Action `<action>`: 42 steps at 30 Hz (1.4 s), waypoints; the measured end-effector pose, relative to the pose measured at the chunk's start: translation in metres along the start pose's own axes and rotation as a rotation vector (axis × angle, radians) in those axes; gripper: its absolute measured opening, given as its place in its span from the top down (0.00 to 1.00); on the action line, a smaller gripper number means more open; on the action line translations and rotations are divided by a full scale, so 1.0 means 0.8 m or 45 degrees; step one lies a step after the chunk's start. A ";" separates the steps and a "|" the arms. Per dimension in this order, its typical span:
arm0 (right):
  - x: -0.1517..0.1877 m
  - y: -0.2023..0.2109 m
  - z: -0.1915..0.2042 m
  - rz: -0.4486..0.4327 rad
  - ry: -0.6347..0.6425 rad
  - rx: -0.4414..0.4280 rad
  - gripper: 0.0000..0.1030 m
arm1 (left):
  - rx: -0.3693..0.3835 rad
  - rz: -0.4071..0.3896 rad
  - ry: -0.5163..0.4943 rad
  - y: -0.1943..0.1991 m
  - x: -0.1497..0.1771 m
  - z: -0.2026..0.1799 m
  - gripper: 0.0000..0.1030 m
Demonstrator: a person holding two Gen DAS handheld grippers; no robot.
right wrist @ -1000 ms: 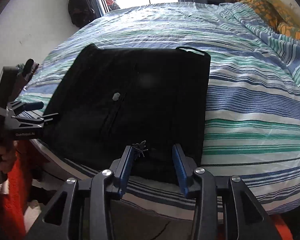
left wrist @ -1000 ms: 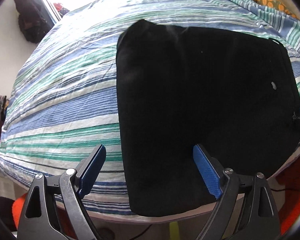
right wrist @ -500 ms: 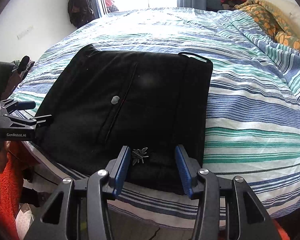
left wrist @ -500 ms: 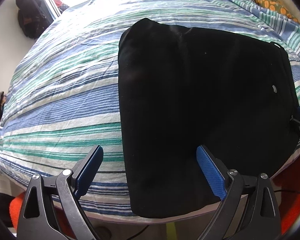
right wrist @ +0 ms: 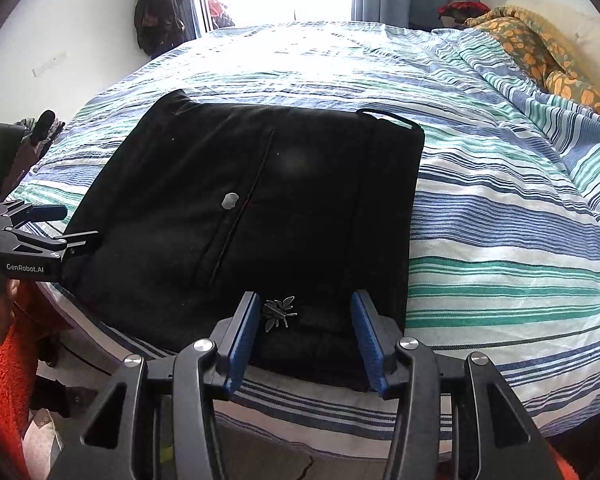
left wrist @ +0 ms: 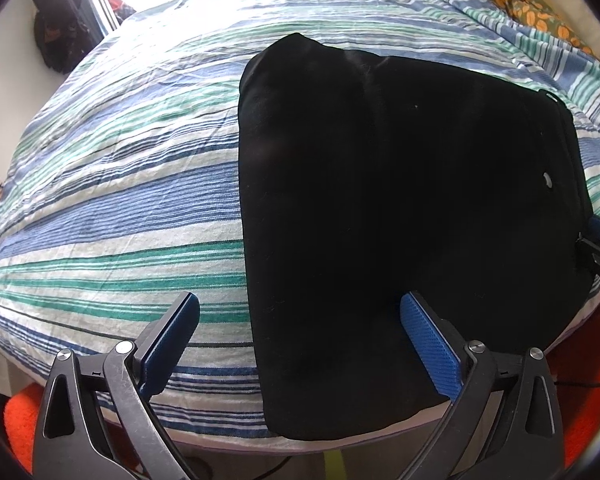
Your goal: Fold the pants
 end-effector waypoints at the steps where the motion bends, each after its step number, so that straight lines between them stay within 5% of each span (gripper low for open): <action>1: 0.000 0.000 0.000 -0.001 0.003 0.002 0.53 | 0.000 0.000 0.002 -0.002 -0.002 0.003 0.02; 16: -0.007 0.001 0.004 -0.011 0.000 -0.061 0.38 | 0.027 0.053 0.026 -0.013 -0.013 0.005 0.01; 20: -0.007 0.003 0.013 -0.001 0.036 -0.159 0.20 | -0.041 0.056 0.046 -0.012 -0.021 0.001 0.01; 25: -0.006 0.016 0.020 -0.043 0.102 -0.172 0.20 | -0.117 0.016 -0.025 -0.008 -0.028 -0.009 0.00; 42: -0.019 0.041 -0.005 -0.169 -0.070 -0.265 0.20 | 0.008 0.095 0.057 -0.014 -0.027 0.004 0.00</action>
Point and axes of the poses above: each gripper's, at about its wrist camera, not at the fingertips, and y roughly against the way its jaws point, z to its left, x to its underside, the point moved 8 cm from there along -y, roughly the way its jaws point, and after that the axes turned 8 degrees about -x, right-handed, at the moved point
